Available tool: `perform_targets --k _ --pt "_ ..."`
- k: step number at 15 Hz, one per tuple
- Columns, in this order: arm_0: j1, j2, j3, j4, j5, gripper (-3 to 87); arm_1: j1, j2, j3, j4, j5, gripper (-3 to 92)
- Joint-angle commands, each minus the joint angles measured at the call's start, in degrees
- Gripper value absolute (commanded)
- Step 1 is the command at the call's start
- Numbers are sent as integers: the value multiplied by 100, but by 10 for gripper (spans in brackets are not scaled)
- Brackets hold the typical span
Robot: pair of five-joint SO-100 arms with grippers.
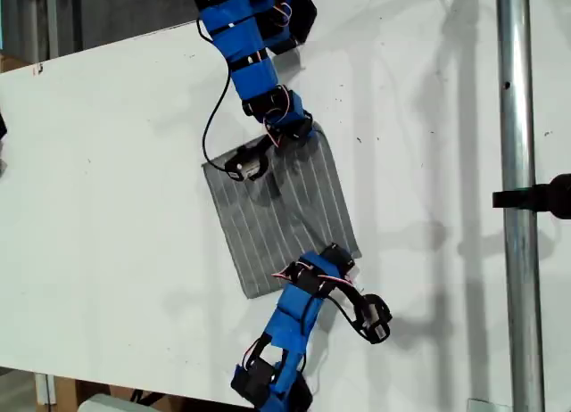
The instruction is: Grasp corners of a towel and fold twice.
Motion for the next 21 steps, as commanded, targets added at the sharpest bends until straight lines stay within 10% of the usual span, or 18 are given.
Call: perform_targets --k 1,7,16,21 --pt "114 861 0 272 422 -29 -325 0 -1090 659 79 -2" --pt "413 2039 308 -88 1354 -29 -1441 -589 -3296 1318 123 -2" --pt "-2584 3542 2540 79 1362 -30 2874 888 -1652 844 -1846 -2" --pt "-4104 4579 3278 -44 1890 -30 3911 44 -2575 0 -2742 -2"
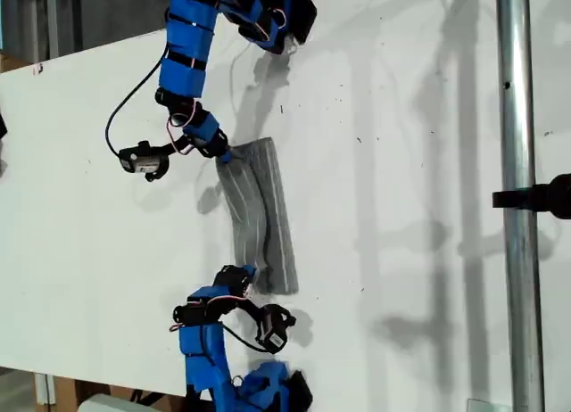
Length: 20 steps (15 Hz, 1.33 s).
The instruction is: Grasp corners of a towel and fold twice.
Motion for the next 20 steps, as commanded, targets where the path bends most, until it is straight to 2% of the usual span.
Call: perform_targets --k 1,3,10,12,16,17,18,19,20 --pt "-510 554 -9 -97 237 -30 246 -26 -826 -167 -237 -2" --pt "-422 536 53 -132 272 -30 176 -88 -976 26 -255 -2" --pt "765 606 1116 -756 -747 -29 -817 -88 202 255 580 -2" --pt "756 615 1468 -1020 -800 -27 -756 -114 598 105 650 -2" --pt "580 853 1898 -1116 -853 -22 -589 -642 571 -88 686 -2" --pt "580 932 1951 -1055 -870 13 -501 -756 483 -132 694 50" --pt "659 1116 1916 -940 -844 112 -422 -747 448 -141 809 194" --pt "765 1406 1811 -756 -844 233 -396 -545 431 -53 844 263" --pt "844 1819 1705 -527 -853 271 -369 -229 396 176 844 286"
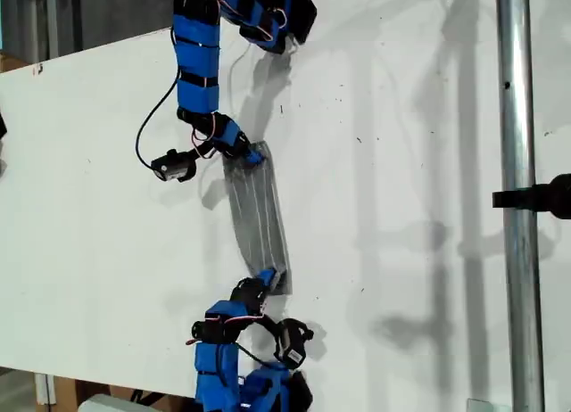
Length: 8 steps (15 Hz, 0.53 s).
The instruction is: Grasp corners of a towel and fold twice.
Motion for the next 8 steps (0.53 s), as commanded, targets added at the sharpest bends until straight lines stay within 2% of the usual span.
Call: perform_targets --k 1,3,5,8 --pt "158 1160 -281 396 -44 287 105 976 -308 422 53 299" --pt "167 2259 -53 624 -35 272 255 1951 -202 1020 62 297" --pt "97 3349 773 571 -237 251 571 3006 483 1248 308 303" --pt "281 4957 2338 -246 -439 203 1125 3937 1907 817 659 351"
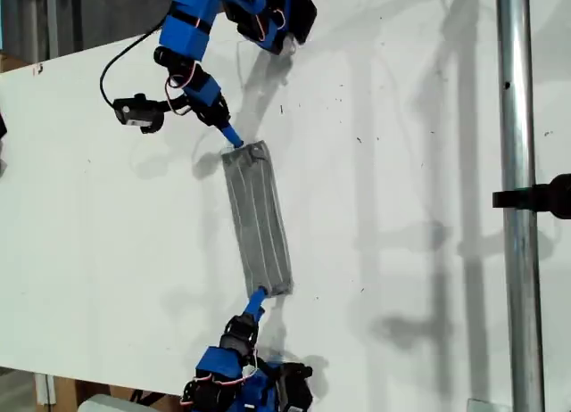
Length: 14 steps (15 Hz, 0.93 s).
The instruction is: Grasp corners of a towel and fold twice.
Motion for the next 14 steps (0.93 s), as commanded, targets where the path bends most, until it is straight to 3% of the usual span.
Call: perform_targets --k 1,3,4,6,10,11,12,13,14 --pt "176 1591 1090 -800 -26 189 264 554 756 -642 237 360" --pt "325 3753 2355 -923 -123 163 396 352 1336 -1547 545 379" --pt "343 5106 2830 -562 -185 155 202 -141 1266 -2065 738 383" --pt "325 5098 2769 -264 -97 164 -202 -1608 782 -3270 1125 392" --pt "316 5098 2804 -167 -123 167 -1160 -3920 -1354 -4069 1503 376" --pt "308 5098 2786 -114 -114 167 -1397 -4210 -1828 -4061 1688 117" --pt "299 5098 2786 -70 -114 167 -1503 -4236 -2065 -3955 1819 28" --pt "308 5098 2769 -53 -114 167 -1512 -4069 -2435 -2918 1775 -2" --pt "316 5098 2733 -9 -123 167 -1389 -3858 -2848 -1301 1749 -2"
